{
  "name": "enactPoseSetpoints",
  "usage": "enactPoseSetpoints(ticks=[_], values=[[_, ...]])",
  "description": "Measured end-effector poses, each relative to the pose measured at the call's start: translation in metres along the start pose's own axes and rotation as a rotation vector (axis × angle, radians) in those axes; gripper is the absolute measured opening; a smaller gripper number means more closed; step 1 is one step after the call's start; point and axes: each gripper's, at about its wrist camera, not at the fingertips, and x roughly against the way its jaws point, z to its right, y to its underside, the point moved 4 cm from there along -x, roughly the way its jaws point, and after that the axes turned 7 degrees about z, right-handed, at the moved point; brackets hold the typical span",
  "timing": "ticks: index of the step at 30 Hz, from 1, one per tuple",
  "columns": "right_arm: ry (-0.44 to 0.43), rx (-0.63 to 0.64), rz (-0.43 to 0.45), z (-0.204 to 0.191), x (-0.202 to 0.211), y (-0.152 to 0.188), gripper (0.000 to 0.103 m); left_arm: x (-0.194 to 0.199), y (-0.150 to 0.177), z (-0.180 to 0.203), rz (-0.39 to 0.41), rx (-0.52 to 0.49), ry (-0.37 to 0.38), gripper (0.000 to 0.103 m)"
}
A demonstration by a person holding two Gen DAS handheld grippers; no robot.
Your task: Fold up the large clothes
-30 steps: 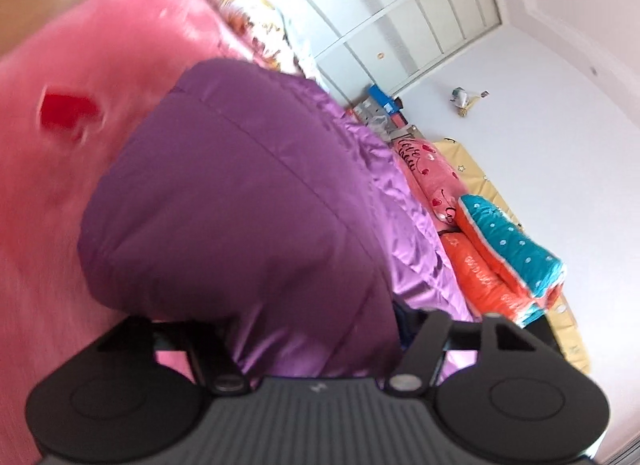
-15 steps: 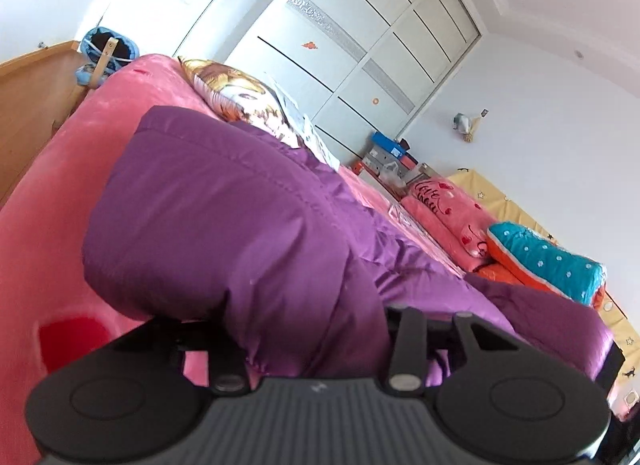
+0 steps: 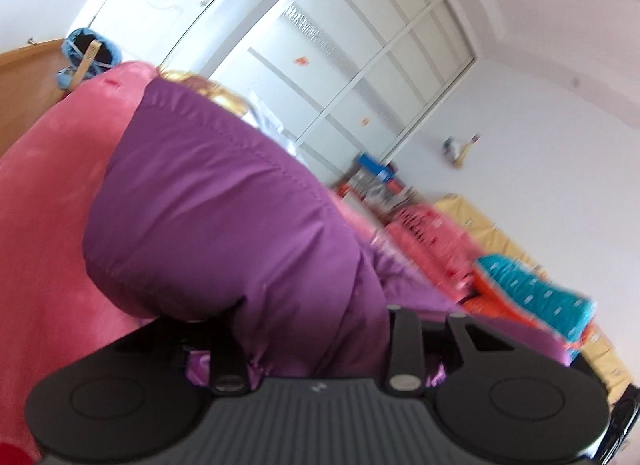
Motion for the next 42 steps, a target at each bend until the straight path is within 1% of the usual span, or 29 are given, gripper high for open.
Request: enactPoseSetpoints(ticks=[1,4,7,10,11,12,13,14,17,18,19,21,22,23,24,25,26,27,28,29,31,33,34,35,38,40,42], values=[[-0.018,-0.008,0.017,-0.003,0.002,-0.008,0.039,0.003,-0.003,0.002,0.014,0.009,0.021,0.036],[-0.050,0.073,0.081,-0.027,0.004,-0.032,0.039,0.009,-0.012,0.008,0.050,0.010,0.083,0.036],[-0.106,0.118,0.169,-0.048,0.018,-0.051,0.039,0.021,-0.019,0.016,0.127,0.024,0.175,0.036],[-0.146,0.117,0.242,-0.050,0.037,-0.054,0.039,0.037,-0.021,0.023,0.215,-0.052,0.261,0.036],[-0.148,0.121,0.253,-0.045,0.042,-0.048,0.038,0.041,-0.017,0.022,0.234,-0.064,0.287,0.036],[-0.136,0.138,0.251,-0.038,0.045,-0.039,0.038,0.041,-0.012,0.020,0.228,-0.067,0.301,0.036],[-0.112,0.143,0.233,-0.029,0.046,-0.028,0.038,0.039,-0.006,0.016,0.199,-0.070,0.296,0.036],[-0.083,0.130,0.196,-0.012,0.047,-0.014,0.038,0.034,0.002,0.010,0.152,-0.074,0.271,0.036],[0.003,0.064,0.052,0.033,0.047,0.038,0.038,0.028,0.028,-0.010,0.001,-0.049,0.166,0.037],[0.007,0.039,0.031,0.043,0.052,0.050,0.039,0.031,0.036,-0.014,-0.033,-0.029,0.143,0.037],[0.008,0.025,0.024,0.048,0.061,0.058,0.041,0.037,0.042,-0.016,-0.047,-0.010,0.129,0.040],[0.005,0.004,0.010,0.051,0.072,0.059,0.043,0.048,0.046,-0.019,-0.071,-0.006,0.094,0.042],[0.003,-0.015,0.004,0.053,0.079,0.058,0.047,0.052,0.046,-0.021,-0.081,-0.003,0.078,0.044],[0.002,-0.048,-0.009,0.051,0.080,0.058,0.057,0.055,0.046,-0.023,-0.087,0.009,0.068,0.046],[0.004,-0.085,-0.023,0.053,0.085,0.058,0.060,0.059,0.046,-0.026,-0.097,0.028,0.055,0.046],[0.014,-0.118,-0.039,0.054,0.090,0.059,0.068,0.061,0.046,-0.028,-0.110,0.046,0.038,0.047],[0.034,-0.147,-0.054,0.051,0.099,0.064,0.078,0.057,0.040,-0.033,-0.119,0.061,0.024,0.047],[0.056,-0.176,-0.069,0.050,0.105,0.065,0.083,0.059,0.042,-0.034,-0.127,0.074,0.012,0.048],[0.079,-0.205,-0.087,0.046,0.114,0.067,0.096,0.059,0.041,-0.035,-0.131,0.081,0.004,0.048],[0.119,-0.229,-0.101,0.044,0.114,0.069,0.102,0.056,0.039,-0.037,-0.133,0.085,0.000,0.048],[0.198,-0.298,-0.122,0.041,0.129,0.078,0.103,0.055,0.039,-0.041,-0.135,0.095,0.001,0.048],[0.247,-0.400,-0.139,0.033,0.132,0.087,0.103,0.051,0.040,-0.041,-0.141,0.103,0.004,0.049],[0.248,-0.456,-0.147,0.033,0.137,0.093,0.103,0.051,0.042,-0.045,-0.142,0.108,0.007,0.050],[0.239,-0.509,-0.160,0.034,0.136,0.098,0.103,0.043,0.038,-0.047,-0.143,0.114,0.010,0.050],[0.219,-0.628,-0.195,0.034,0.120,0.111,0.103,0.041,0.040,-0.048,-0.136,0.104,0.014,0.050],[0.191,-0.664,-0.174,0.041,0.113,0.122,0.103,0.038,0.042,-0.046,-0.130,0.087,0.008,0.050],[0.147,-0.641,-0.158,0.039,0.100,0.122,0.103,0.036,0.046,-0.045,-0.126,0.071,-0.002,0.050]])
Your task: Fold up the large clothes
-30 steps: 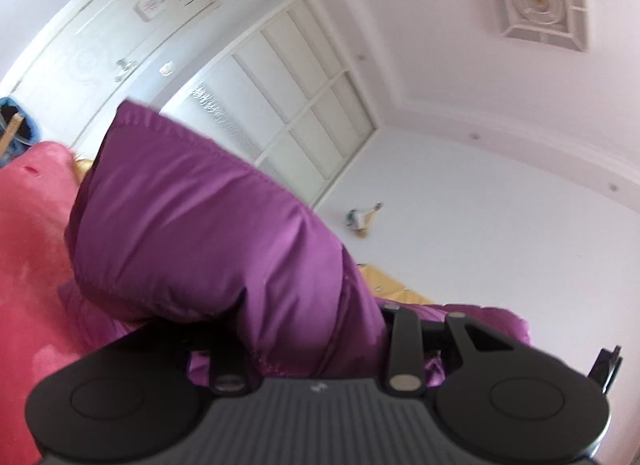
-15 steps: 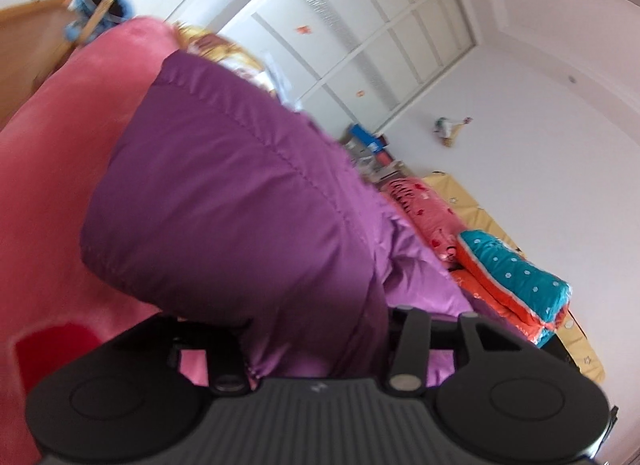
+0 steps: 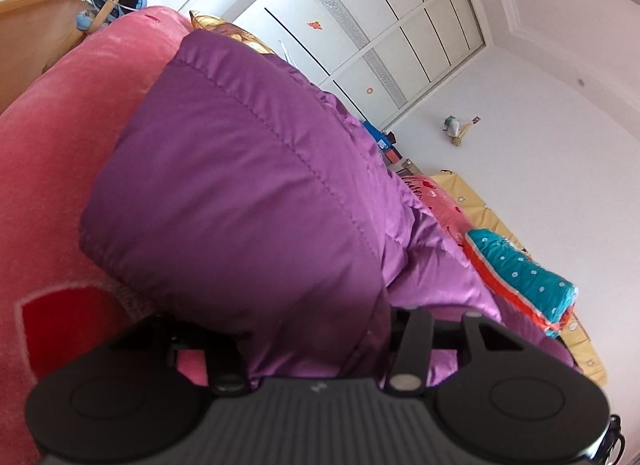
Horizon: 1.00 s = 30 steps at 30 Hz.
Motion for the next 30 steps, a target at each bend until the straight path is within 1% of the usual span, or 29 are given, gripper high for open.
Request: enactPoseSetpoints(ticks=[1,2,4,7,11,13,15,17,19,21,24,25,26,28,29,30], values=[[-0.017,0.011,-0.001,-0.001,-0.004,0.000,0.103,-0.002,0.000,0.001,0.003,-0.005,-0.005,0.051],[-0.049,0.027,-0.001,0.006,0.000,-0.005,0.103,-0.005,0.000,0.002,0.007,-0.006,-0.010,0.051],[-0.119,0.073,-0.009,0.001,-0.013,-0.008,0.103,-0.007,-0.004,0.000,0.012,0.001,-0.016,0.051],[-0.191,0.130,-0.028,0.001,-0.033,-0.011,0.103,-0.019,-0.008,0.002,0.020,0.002,-0.026,0.051],[-0.240,0.175,-0.067,-0.015,-0.071,-0.020,0.103,-0.042,-0.014,0.006,0.038,-0.009,-0.050,0.051],[-0.239,0.226,-0.077,-0.020,-0.087,-0.028,0.103,-0.053,-0.015,0.008,0.047,-0.025,-0.050,0.051],[-0.234,0.271,-0.077,-0.019,-0.091,-0.031,0.103,-0.058,-0.014,0.007,0.052,-0.035,-0.043,0.051],[-0.238,0.315,-0.075,-0.014,-0.080,-0.029,0.103,-0.059,-0.015,0.007,0.055,-0.039,-0.039,0.051],[-0.209,0.327,-0.062,-0.007,-0.057,-0.026,0.103,-0.058,-0.016,0.006,0.054,-0.038,-0.024,0.052],[-0.182,0.322,-0.056,0.001,-0.033,-0.026,0.103,-0.054,-0.016,0.006,0.046,-0.041,-0.004,0.055],[-0.151,0.321,-0.051,0.016,0.014,-0.031,0.103,-0.043,-0.016,0.012,0.007,-0.070,0.033,0.072],[-0.143,0.317,-0.045,0.022,0.030,-0.033,0.103,-0.037,-0.015,0.016,-0.004,-0.092,0.046,0.081],[-0.134,0.313,-0.042,0.029,0.046,-0.033,0.103,-0.031,-0.013,0.021,-0.015,-0.120,0.045,0.088],[-0.092,0.301,-0.037,0.042,0.076,-0.031,0.103,-0.014,-0.006,0.028,-0.036,-0.180,0.018,0.094],[-0.060,0.309,-0.037,0.049,0.090,-0.029,0.103,-0.007,-0.003,0.031,-0.041,-0.198,0.008,0.099],[-0.035,0.321,-0.034,0.055,0.104,-0.027,0.103,0.001,-0.001,0.032,-0.048,-0.212,-0.003,0.101]])
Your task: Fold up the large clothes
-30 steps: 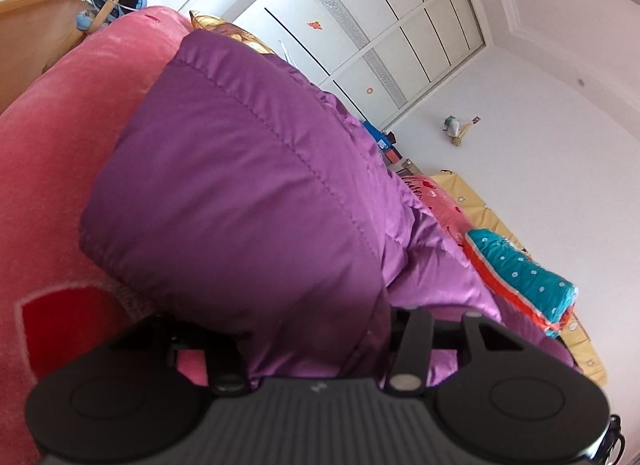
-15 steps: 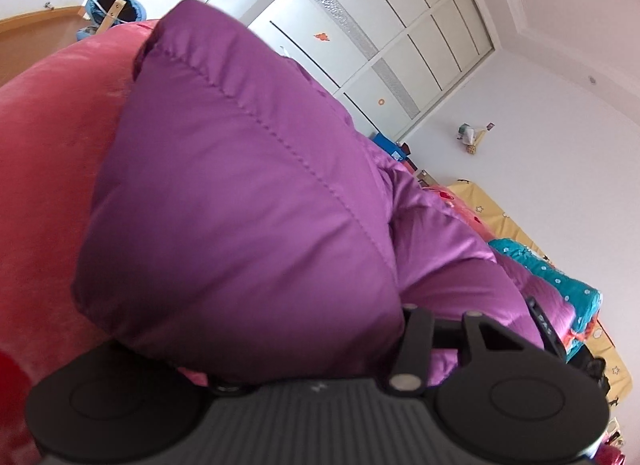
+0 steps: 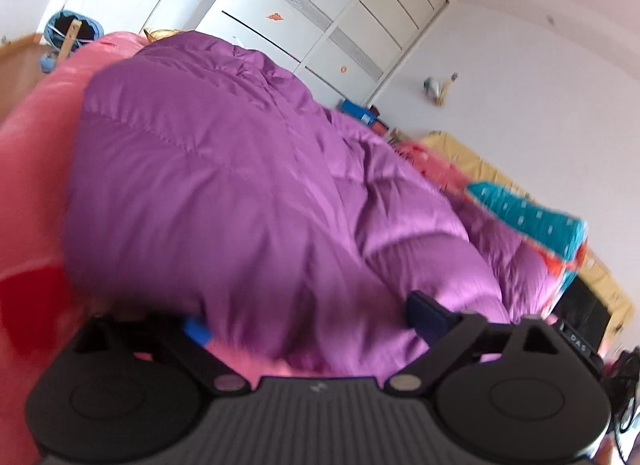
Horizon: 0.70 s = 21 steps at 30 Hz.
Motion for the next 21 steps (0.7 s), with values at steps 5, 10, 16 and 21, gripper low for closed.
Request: enactPoseSetpoints(ticks=[5,10,16,21], values=[[0.140,0.141,-0.021,-0.002,0.062,0.030,0.103,0.028,0.012,0.016,-0.066,-0.061,-0.035,0.102],[0.211,0.176,-0.040,0.002,0.142,0.057,0.103,0.070,0.018,0.023,-0.120,-0.051,-0.083,0.102],[0.213,0.335,-0.011,-0.035,0.201,0.061,0.103,0.134,0.043,0.041,-0.189,-0.098,-0.136,0.102],[0.192,0.473,0.048,-0.083,0.255,0.066,0.103,0.190,0.038,0.063,-0.158,-0.167,-0.141,0.102]])
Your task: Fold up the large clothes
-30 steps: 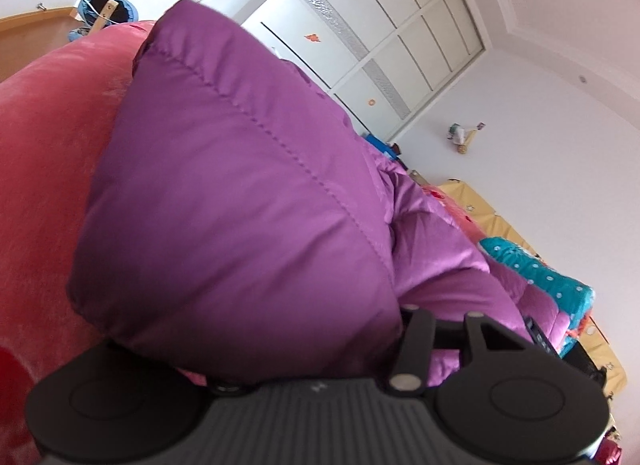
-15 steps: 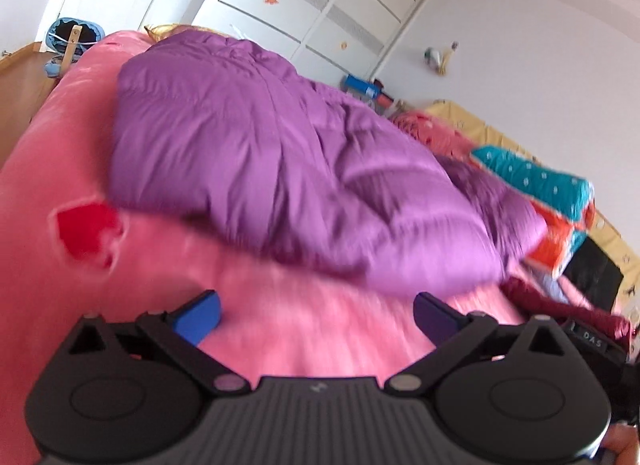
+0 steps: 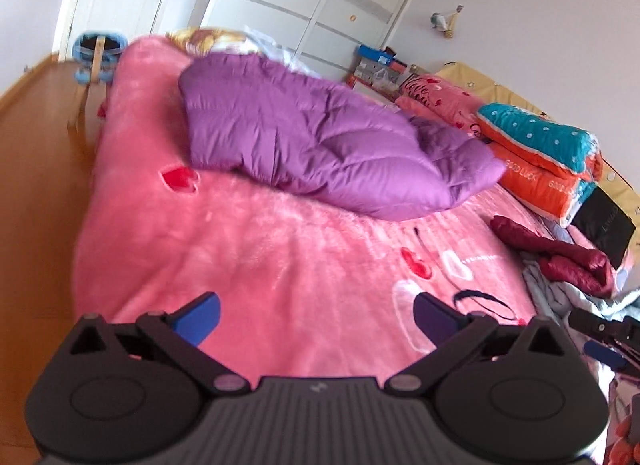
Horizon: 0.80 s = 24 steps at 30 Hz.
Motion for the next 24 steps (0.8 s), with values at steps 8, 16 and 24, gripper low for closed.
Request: enactPoseSetpoints(ticks=[8,16,24], values=[[-0.046,0.072,0.115,-0.016,0.054,-0.035,0.103,0.077,-0.022,0.024,0.099,-0.061,-0.007,0.102],[-0.095,0.041,0.105,0.010,0.004,-0.068,0.103,0.051,-0.042,0.031,0.167,-0.057,-0.031,0.102],[-0.187,-0.147,0.112,0.037,-0.099,-0.135,0.103,-0.030,-0.069,0.027,0.244,-0.067,-0.043,0.102]])
